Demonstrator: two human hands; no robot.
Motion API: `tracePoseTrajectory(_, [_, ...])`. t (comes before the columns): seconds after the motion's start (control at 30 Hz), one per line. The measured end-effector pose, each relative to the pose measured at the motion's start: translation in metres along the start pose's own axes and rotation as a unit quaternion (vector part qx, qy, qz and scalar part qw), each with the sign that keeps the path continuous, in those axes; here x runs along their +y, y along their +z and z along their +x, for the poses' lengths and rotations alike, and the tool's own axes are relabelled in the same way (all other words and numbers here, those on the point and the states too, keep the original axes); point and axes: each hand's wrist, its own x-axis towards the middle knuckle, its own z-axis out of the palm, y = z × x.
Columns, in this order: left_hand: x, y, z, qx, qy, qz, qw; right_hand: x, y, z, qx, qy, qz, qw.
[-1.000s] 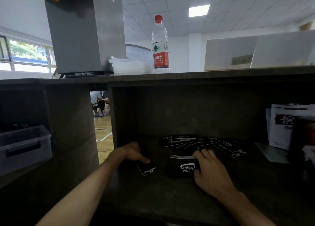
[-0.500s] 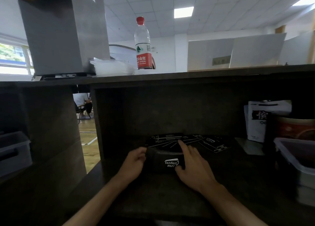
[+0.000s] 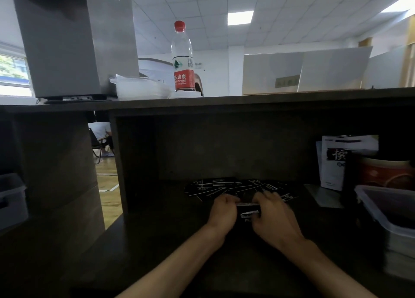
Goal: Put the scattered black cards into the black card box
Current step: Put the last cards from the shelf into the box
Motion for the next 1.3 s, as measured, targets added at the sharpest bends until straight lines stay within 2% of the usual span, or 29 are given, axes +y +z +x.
tracePoseTrajectory(0.1, [-0.001, 0.023, 0.007, -0.060, 0.010, 0.017, 0.998, 0.024, -0.005, -0.010, -0.023, 0.019, -0.032, 0.999])
tracePoseTrajectory(0.2, [0.002, 0.018, 0.032, -0.109, 0.022, 0.001, 0.994, 0.027, 0.001, -0.015, -0.036, 0.020, -0.058, 0.997])
tracePoseTrajectory(0.23, [0.004, 0.010, 0.044, -0.089, 0.042, 0.019, 0.995, 0.027, 0.002, -0.014, -0.034, 0.022, -0.060, 0.997])
tracePoseTrajectory(0.3, [0.005, -0.008, 0.078, 0.000, 0.096, 0.138, 0.986, 0.027, 0.004, -0.012, -0.029, 0.019, -0.059, 0.998])
tracePoseTrajectory(0.37, [0.000, -0.025, 0.112, 0.046, 0.123, 0.307, 0.942, 0.030, 0.005, -0.013, -0.028, 0.014, -0.053, 0.998])
tracePoseTrajectory(0.43, [-0.005, -0.035, 0.139, 0.026, 0.100, 0.425, 0.899, 0.033, 0.007, -0.013, -0.029, 0.011, -0.050, 0.998])
tracePoseTrajectory(0.57, [-0.023, -0.043, 0.167, -0.030, 0.066, 0.512, 0.856, 0.033, 0.007, -0.008, -0.041, -0.001, -0.038, 0.998])
tracePoseTrajectory(0.67, [-0.038, -0.050, 0.164, 0.012, 0.078, 0.574, 0.815, 0.034, 0.006, -0.009, -0.039, 0.005, -0.029, 0.999])
tracePoseTrajectory(0.7, [-0.039, -0.052, 0.160, 0.024, 0.093, 0.576, 0.812, 0.034, 0.006, -0.010, -0.034, 0.003, -0.026, 0.999])
tracePoseTrajectory(0.8, [-0.036, -0.056, 0.144, 0.009, 0.121, 0.543, 0.831, 0.032, 0.003, -0.012, -0.020, -0.002, -0.016, 1.000])
tracePoseTrajectory(0.9, [-0.034, -0.062, 0.125, 0.017, 0.143, 0.573, 0.807, 0.031, 0.001, -0.014, -0.019, 0.000, -0.012, 1.000])
tracePoseTrajectory(0.97, [-0.032, -0.065, 0.115, 0.027, 0.143, 0.574, 0.806, 0.030, -0.001, -0.015, -0.021, -0.002, -0.013, 1.000])
tracePoseTrajectory(1.3, [-0.034, -0.081, 0.106, 0.103, 0.124, 0.373, 0.914, 0.032, 0.001, -0.015, -0.016, 0.000, -0.014, 1.000])
